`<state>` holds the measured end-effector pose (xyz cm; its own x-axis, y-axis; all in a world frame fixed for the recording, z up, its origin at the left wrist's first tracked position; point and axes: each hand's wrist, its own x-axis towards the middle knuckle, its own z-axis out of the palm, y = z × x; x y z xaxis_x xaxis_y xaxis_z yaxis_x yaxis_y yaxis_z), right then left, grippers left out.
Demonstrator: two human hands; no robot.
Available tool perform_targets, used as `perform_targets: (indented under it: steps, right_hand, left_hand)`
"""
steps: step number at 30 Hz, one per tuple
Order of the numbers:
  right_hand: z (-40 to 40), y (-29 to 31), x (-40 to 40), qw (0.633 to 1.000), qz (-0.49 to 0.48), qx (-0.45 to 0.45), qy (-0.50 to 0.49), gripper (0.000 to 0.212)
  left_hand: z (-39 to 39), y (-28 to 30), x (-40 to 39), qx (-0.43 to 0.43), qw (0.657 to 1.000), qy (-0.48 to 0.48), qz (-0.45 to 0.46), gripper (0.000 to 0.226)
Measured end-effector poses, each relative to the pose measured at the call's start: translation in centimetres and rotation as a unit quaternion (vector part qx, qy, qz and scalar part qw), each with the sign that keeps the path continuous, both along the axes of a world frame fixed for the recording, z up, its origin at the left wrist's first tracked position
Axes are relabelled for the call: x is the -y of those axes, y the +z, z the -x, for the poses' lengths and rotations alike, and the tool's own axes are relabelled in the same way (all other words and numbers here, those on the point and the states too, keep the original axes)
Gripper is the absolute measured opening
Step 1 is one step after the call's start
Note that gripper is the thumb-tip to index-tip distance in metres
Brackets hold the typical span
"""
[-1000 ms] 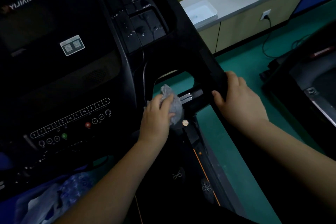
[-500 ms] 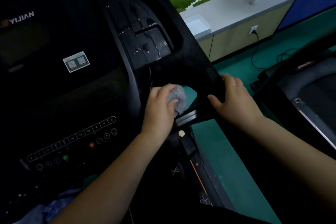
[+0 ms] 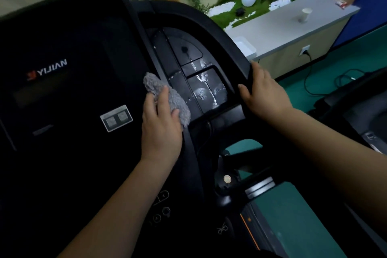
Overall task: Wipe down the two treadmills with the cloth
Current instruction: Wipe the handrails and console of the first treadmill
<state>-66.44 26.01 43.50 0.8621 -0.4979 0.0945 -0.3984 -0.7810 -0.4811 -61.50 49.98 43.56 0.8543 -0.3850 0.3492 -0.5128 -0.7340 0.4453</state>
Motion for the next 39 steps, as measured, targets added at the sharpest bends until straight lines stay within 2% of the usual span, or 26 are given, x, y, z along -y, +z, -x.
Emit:
perform_targets:
  steps: [5,7,11,15,17,22,29,31,35,39]
  right_hand:
    - [-0.4,-0.4,0.2,0.999,0.036,-0.002,0.000,0.063]
    - [-0.7,-0.3,0.4,0.999,0.039,-0.006,0.008,0.062]
    - [-0.7,-0.3,0.7,0.999,0.044,0.003,0.024,0.061]
    - [-0.4,-0.5,0.8,0.999,0.039,0.017,0.025,0.060]
    - [-0.3,-0.5,0.9,0.999,0.038,0.022,0.027,0.060]
    - [-0.4,-0.6,1.2,0.999,0.018,0.027,0.036,0.061]
    - [-0.4,-0.6,1.3,0.999,-0.002,0.028,0.040,0.062]
    - [-0.4,-0.5,1.3,0.999,-0.006,0.028,0.042,0.062]
    - [-0.4,-0.6,1.4,0.999,-0.008,0.028,0.045,0.062]
    - [-0.5,-0.6,1.4,0.999,-0.008,0.029,0.046,0.062]
  left_hand:
    - [-7.3,3.6,3.2,0.018,0.997,0.046,0.066,0.054]
    - [-7.8,4.1,4.1,0.036,0.997,0.051,0.055,0.050]
    - [-4.3,2.5,3.0,0.058,0.998,0.004,-0.012,0.040]
    - [-2.1,2.1,2.2,0.136,0.973,-0.049,-0.179,0.033]
    - [-4.1,3.2,3.7,0.147,0.959,-0.035,-0.241,0.035]
    - [-11.0,7.0,7.6,0.159,0.937,0.085,-0.300,0.050]
    - [-7.5,6.0,7.7,0.129,0.890,0.052,-0.435,0.056]
    - [-8.0,6.0,8.5,0.126,0.897,0.070,-0.417,0.057]
    - [-10.4,5.6,11.2,0.070,0.953,0.102,-0.276,0.057]
    - [-8.3,4.5,10.6,0.042,0.983,0.034,-0.173,0.066]
